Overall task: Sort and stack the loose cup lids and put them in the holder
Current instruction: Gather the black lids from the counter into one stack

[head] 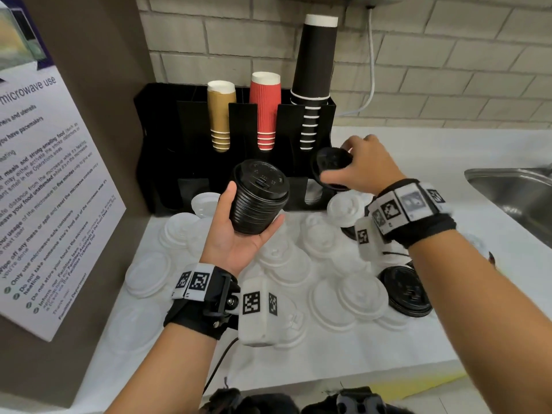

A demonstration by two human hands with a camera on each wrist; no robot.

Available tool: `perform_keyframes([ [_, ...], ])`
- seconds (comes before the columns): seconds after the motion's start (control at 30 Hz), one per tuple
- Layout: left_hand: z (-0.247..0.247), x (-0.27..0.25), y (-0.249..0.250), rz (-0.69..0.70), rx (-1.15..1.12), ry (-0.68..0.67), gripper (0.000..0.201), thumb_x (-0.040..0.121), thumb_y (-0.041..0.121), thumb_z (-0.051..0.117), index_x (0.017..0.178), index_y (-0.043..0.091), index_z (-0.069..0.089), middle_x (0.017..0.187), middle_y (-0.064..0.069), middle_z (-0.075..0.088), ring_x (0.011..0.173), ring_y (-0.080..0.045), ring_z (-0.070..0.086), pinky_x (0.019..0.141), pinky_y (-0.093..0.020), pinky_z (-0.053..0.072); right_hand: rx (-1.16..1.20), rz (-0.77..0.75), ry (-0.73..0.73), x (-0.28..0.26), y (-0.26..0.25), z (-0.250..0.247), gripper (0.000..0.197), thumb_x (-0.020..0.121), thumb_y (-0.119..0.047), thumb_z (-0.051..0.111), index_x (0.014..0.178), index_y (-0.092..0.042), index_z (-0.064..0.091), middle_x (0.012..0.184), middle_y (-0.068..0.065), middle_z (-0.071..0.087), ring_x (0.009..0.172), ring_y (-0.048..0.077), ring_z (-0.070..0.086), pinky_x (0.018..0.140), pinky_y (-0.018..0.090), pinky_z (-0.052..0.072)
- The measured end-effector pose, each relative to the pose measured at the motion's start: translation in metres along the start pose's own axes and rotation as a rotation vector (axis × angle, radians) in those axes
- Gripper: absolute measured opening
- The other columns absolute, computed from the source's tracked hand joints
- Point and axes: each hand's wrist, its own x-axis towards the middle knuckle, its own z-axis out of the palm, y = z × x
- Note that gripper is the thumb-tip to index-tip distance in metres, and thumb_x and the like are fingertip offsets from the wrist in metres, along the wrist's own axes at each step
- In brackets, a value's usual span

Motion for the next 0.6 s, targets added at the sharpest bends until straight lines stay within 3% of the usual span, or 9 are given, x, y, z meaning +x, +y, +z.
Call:
perform_keyframes([
  [0.1, 0.004, 0.001, -0.002, 0.012, -0.022, 0.018, 0.065, 0.079, 0.045, 0.064, 0.132, 0.010, 0.056, 0.133, -0.018, 0.059, 0.120, -0.032, 0.060, 0.083, -0.042, 0.057, 0.652, -0.020, -0.061, -0.018, -0.008, 0.005, 0.039, 0.072, -0.034, 0.078, 0.104, -0.022, 0.059, 0.095, -0.007, 0.059, 0.079, 0.005, 0.060, 0.066, 0.017, 0.043],
  [0.17, 0.006, 0.002, -0.004, 0.032, -0.019, 0.031, 0.066, 0.079, 0.044, 0.064, 0.135, 0.011, 0.054, 0.133, -0.018, 0.060, 0.118, -0.032, 0.061, 0.083, -0.042, 0.057, 0.833, -0.105, -0.124, -0.036, -0.016, 0.014, 0.039, 0.072, -0.031, 0.076, 0.107, -0.030, 0.058, 0.092, -0.009, 0.060, 0.073, -0.001, 0.062, 0.063, 0.014, 0.047],
  [0.23, 0.007, 0.003, -0.006, 0.054, -0.003, 0.041, 0.066, 0.079, 0.044, 0.065, 0.135, 0.011, 0.053, 0.131, -0.017, 0.061, 0.117, -0.031, 0.062, 0.082, -0.041, 0.057, 0.841, -0.184, -0.137, -0.049, -0.021, 0.024, 0.048, 0.073, -0.030, 0.076, 0.117, -0.033, 0.055, 0.100, -0.006, 0.062, 0.087, 0.007, 0.064, 0.075, 0.024, 0.054],
  [0.3, 0.006, 0.004, -0.008, 0.060, 0.023, 0.024, 0.063, 0.080, 0.044, 0.064, 0.132, 0.011, 0.055, 0.129, -0.016, 0.063, 0.117, -0.030, 0.062, 0.083, -0.040, 0.057, 0.821, -0.216, -0.117, -0.056, -0.023, 0.033, 0.054, 0.077, -0.026, 0.077, 0.123, -0.034, 0.051, 0.106, -0.004, 0.062, 0.097, 0.015, 0.063, 0.086, 0.036, 0.055],
  [0.33, 0.006, 0.004, -0.009, 0.060, 0.034, 0.014, 0.061, 0.080, 0.044, 0.064, 0.131, 0.011, 0.056, 0.128, -0.015, 0.064, 0.117, -0.030, 0.062, 0.083, -0.039, 0.057, 0.825, -0.223, -0.106, -0.058, -0.024, 0.036, 0.054, 0.077, -0.024, 0.077, 0.123, -0.034, 0.051, 0.106, -0.005, 0.062, 0.099, 0.016, 0.062, 0.087, 0.038, 0.054],
  [0.5, 0.005, 0.006, -0.019, 0.053, 0.099, -0.023, 0.058, 0.077, 0.044, 0.069, 0.124, 0.012, 0.061, 0.122, -0.015, 0.067, 0.113, -0.028, 0.065, 0.087, -0.039, 0.056, 0.801, -0.284, -0.036, -0.061, -0.026, 0.039, 0.046, 0.078, -0.023, 0.077, 0.119, -0.029, 0.056, 0.107, -0.008, 0.064, 0.100, 0.008, 0.061, 0.083, 0.020, 0.048],
  [0.6, 0.007, 0.007, -0.022, 0.020, 0.155, -0.073, 0.046, 0.070, 0.042, 0.074, 0.107, 0.015, 0.075, 0.116, -0.014, 0.070, 0.109, -0.028, 0.067, 0.085, -0.038, 0.057, 0.808, -0.280, -0.041, -0.060, -0.025, 0.033, 0.039, 0.081, -0.018, 0.073, 0.117, -0.028, 0.059, 0.108, -0.009, 0.065, 0.102, 0.011, 0.060, 0.084, 0.019, 0.046],
])
